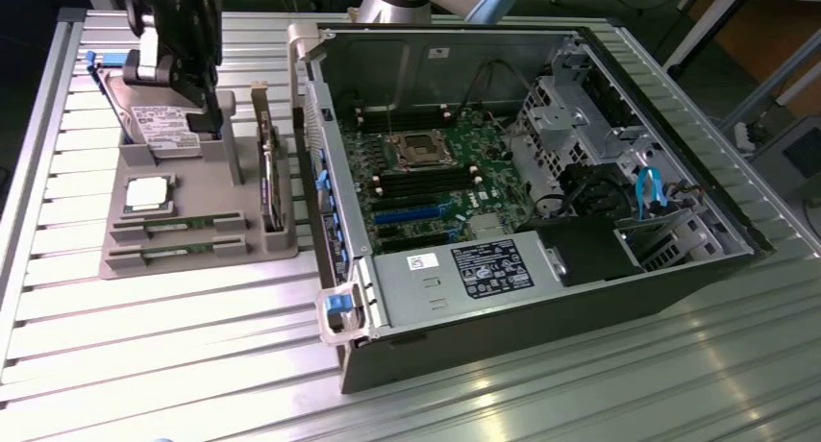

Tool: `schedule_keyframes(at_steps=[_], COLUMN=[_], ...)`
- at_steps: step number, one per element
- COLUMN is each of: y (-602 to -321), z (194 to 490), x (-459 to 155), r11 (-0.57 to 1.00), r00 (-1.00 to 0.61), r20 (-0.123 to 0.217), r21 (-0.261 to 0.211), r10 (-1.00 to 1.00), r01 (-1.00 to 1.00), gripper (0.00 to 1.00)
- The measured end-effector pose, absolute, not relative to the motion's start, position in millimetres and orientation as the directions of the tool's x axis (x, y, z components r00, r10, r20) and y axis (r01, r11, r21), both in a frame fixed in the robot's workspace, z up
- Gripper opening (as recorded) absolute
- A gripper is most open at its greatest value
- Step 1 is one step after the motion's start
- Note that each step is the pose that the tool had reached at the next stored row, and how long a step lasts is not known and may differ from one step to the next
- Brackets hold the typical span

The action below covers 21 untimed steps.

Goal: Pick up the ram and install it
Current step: 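Pick up the ram and move it above insertion slot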

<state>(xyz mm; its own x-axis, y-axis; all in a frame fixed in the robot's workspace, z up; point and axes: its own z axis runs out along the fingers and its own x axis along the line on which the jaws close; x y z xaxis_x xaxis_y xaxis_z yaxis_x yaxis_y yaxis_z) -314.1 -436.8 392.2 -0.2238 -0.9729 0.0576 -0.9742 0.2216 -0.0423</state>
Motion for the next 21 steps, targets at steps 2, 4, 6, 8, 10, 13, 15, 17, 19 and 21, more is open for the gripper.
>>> schedule_keyframes(at_steps=[2,4,6,8,10,13,15,17,19,21], y=[-437,-437,-437,-437,-437,-437,-438,-437,-437,-438], z=[392,392,392,392,392,392,392,392,391,389], x=[-314,-314,-314,-314,-314,-314,-315,-322,-330,-335], r11=[0.202,0.169,0.140,0.107,0.097,0.097,0.097,0.097,0.097,0.097], r00=[-0.205,-0.172,-0.143,-0.110,-0.100,-0.100,-0.099,-0.100,-0.100,-0.100], r20=[0.059,0.062,0.063,0.064,0.064,0.064,0.064,0.064,0.063,0.063], r21=[-0.043,-0.043,-0.043,-0.043,-0.044,-0.044,-0.044,-0.044,-0.044,-0.044], r10=[-0.977,-0.983,-0.988,-0.992,-0.993,-0.993,-0.993,-0.993,-0.993,-0.993], r01=[-0.978,-0.985,-0.989,-0.993,-0.994,-0.994,-0.994,-0.994,-0.994,-0.994], gripper=[0.09,0.09,0.09,0.09,0.09,0.10,0.29,0.29,0.29,0.29])
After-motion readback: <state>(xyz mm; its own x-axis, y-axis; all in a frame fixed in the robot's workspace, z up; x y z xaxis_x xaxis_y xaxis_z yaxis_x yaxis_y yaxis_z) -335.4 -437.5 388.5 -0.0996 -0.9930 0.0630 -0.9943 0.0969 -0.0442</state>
